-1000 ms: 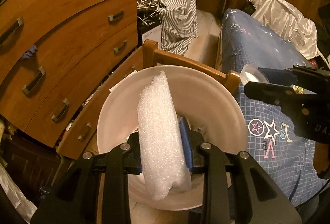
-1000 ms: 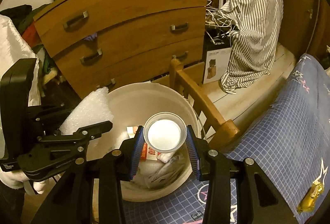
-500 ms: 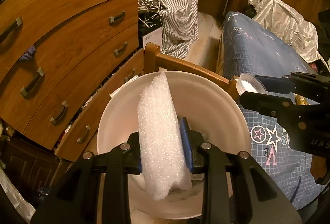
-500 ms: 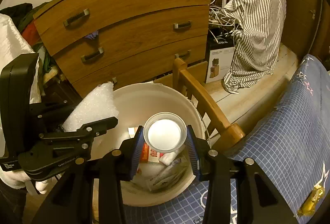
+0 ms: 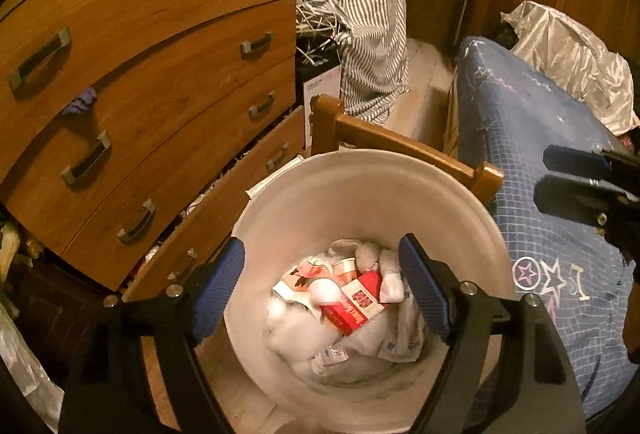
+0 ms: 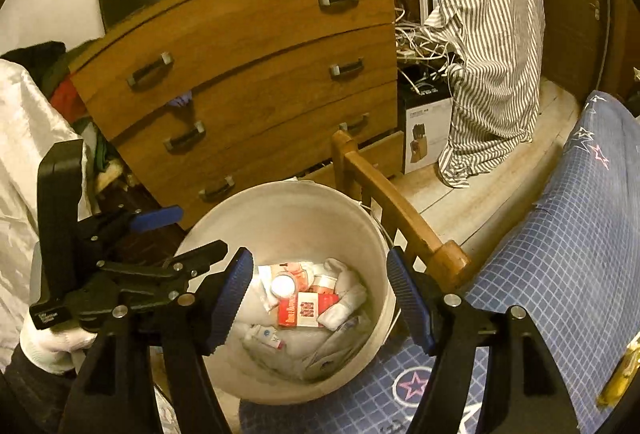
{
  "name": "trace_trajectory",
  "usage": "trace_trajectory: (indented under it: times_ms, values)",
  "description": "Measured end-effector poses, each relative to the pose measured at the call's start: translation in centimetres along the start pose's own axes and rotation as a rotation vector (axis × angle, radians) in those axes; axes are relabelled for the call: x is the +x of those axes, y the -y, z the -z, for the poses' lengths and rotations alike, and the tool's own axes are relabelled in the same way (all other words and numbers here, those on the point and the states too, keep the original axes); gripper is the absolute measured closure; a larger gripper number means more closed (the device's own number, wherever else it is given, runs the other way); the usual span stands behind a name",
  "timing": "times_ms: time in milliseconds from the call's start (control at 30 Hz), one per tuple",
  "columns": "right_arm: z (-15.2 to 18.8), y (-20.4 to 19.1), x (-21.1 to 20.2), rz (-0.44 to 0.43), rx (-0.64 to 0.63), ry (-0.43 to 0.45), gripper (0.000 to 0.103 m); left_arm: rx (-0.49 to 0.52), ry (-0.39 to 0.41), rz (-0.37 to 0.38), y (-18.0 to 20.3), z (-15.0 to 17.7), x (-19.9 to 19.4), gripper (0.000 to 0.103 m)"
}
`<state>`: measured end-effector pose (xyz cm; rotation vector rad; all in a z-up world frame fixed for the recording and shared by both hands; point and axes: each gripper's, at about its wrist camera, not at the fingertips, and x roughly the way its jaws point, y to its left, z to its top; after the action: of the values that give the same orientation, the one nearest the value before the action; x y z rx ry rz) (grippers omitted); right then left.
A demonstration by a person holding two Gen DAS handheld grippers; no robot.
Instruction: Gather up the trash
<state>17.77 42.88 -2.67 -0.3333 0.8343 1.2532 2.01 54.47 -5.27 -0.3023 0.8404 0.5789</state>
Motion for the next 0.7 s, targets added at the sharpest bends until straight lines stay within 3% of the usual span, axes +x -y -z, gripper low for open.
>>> trace_trajectory:
  times_ms: [167, 300, 500, 700]
  values:
    - [3.2, -1.2, -4.8, -0.027, -0.006, 0.103, 0.027, -0.012, 0.110, -0.022, 0.7, 2.0, -5.1, 0.026]
    - [6.5, -2.4, -8.8, -0.009, -0.042, 0.190, 0.015, -0.053, 0.236, -0.044, 1.5, 4.3, -10.3, 0.007]
    - [10.3, -3.5, -14.0, 0.032, -0.089, 0.271, 0.010, -0.085, 0.382, -0.102, 3.6, 7.6, -15.6, 0.006]
    - [12.8, -3.2, -16.6, 0.059, -0.093, 0.296, 0.009, -0.099, 0.393, -0.102, 5.4, 10.1, -17.4, 0.006]
